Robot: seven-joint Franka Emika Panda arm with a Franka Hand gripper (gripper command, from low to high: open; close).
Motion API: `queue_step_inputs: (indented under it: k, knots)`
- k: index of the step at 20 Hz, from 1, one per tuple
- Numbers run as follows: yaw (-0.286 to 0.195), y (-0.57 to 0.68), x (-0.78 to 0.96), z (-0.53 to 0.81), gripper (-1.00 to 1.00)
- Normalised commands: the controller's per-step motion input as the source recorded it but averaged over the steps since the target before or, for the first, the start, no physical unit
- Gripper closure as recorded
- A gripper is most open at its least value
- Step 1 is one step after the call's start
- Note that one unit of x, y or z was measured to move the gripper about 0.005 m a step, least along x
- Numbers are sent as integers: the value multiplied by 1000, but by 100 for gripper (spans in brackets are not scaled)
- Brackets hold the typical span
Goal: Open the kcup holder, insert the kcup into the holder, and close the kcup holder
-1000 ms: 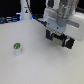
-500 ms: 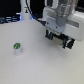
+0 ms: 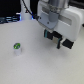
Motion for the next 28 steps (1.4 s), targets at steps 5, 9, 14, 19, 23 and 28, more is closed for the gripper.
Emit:
queue_step_inputs:
  k: [5, 9, 14, 19, 23, 28]
  knots:
    - [-250, -381, -310, 105, -100]
    - [-244, -425, -342, 20, -100]
    - [-227, -471, -346, 1, -100]
    - [-229, -516, -336, -14, -100]
    - [-215, -552, -326, -43, -100]
    - [-217, -558, -379, -95, -100]
